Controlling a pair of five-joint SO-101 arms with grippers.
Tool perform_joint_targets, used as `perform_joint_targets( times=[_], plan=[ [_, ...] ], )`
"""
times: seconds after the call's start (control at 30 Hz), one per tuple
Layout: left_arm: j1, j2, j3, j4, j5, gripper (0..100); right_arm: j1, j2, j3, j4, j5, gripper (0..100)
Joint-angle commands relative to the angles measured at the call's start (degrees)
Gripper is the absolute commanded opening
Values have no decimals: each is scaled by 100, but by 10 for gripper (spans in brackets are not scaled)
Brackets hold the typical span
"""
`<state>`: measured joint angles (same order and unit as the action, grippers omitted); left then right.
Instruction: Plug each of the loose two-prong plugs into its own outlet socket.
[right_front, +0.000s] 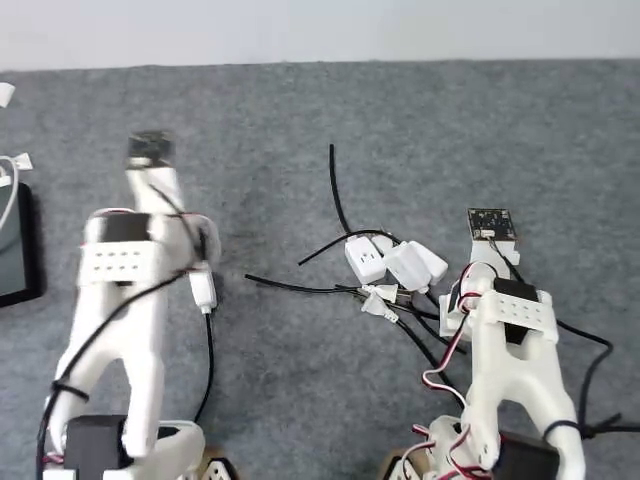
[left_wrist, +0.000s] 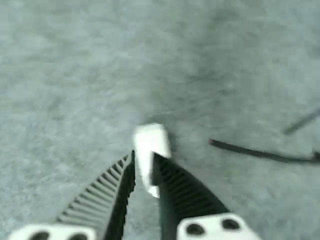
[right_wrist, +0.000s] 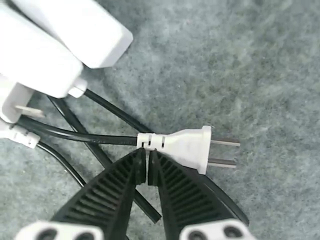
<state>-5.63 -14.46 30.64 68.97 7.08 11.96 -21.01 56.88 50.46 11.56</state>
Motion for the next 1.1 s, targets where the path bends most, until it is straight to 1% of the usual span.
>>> perform_joint_targets(
  times=[0.0, 0.07, 0.17, 0.27, 0.43, 0.57, 0.87, 0.97, 1.07],
  plan=[
    [967, -18, 312, -220, 0, 12, -57, -198, -18, -75, 70, 12],
    [1196, 264, 497, -536, 9, 13, -57, -198, -18, -75, 70, 12],
    [1187, 738, 549, -932, 79, 13, -57, -198, -18, -75, 70, 12],
    [862, 1134, 470, -1073, 316, 13, -57, -198, -18, -75, 79, 12],
    [220, 1503, 347, -1090, 325, 13, -57, -198, -9, -75, 193, 12],
    [-44, 1459, 435, -1073, 325, 13, -66, -198, -9, -75, 211, 12],
    [-26, 1389, 532, -1046, 316, 13, -66, -198, -9, -75, 211, 12],
    [-18, 985, 549, -1002, 290, 13, -66, -198, -9, -75, 220, 12],
    [-18, 273, 576, -747, 70, 13, -84, -198, -9, -75, 220, 12]
  ],
)
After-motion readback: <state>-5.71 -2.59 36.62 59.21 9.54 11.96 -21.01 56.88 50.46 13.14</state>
